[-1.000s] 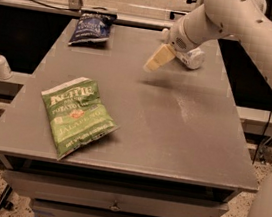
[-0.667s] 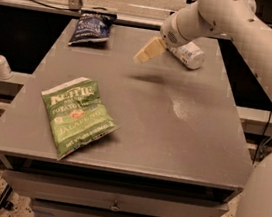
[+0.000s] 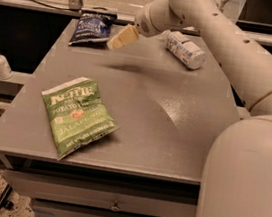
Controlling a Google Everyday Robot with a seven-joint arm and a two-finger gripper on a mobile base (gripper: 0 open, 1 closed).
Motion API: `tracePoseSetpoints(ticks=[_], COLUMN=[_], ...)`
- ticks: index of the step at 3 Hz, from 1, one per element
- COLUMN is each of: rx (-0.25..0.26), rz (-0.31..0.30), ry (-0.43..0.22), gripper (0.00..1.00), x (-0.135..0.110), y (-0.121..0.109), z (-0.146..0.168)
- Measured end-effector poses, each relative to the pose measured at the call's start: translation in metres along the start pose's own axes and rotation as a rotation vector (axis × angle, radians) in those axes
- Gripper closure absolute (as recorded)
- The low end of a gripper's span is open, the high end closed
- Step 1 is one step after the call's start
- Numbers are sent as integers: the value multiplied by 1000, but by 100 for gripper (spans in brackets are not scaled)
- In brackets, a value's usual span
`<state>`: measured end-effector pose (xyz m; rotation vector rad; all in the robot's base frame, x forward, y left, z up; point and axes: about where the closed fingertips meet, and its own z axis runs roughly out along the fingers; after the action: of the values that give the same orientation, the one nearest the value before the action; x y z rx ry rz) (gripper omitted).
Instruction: Pick blue chip bag
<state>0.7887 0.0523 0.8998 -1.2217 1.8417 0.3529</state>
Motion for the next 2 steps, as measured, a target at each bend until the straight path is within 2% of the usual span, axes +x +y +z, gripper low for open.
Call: tracePoseSetpoints(ticks=[2], rx=[-19], rz=[6], ry=[-17], gripper=[0], x=[-21], y=[17], z=[73])
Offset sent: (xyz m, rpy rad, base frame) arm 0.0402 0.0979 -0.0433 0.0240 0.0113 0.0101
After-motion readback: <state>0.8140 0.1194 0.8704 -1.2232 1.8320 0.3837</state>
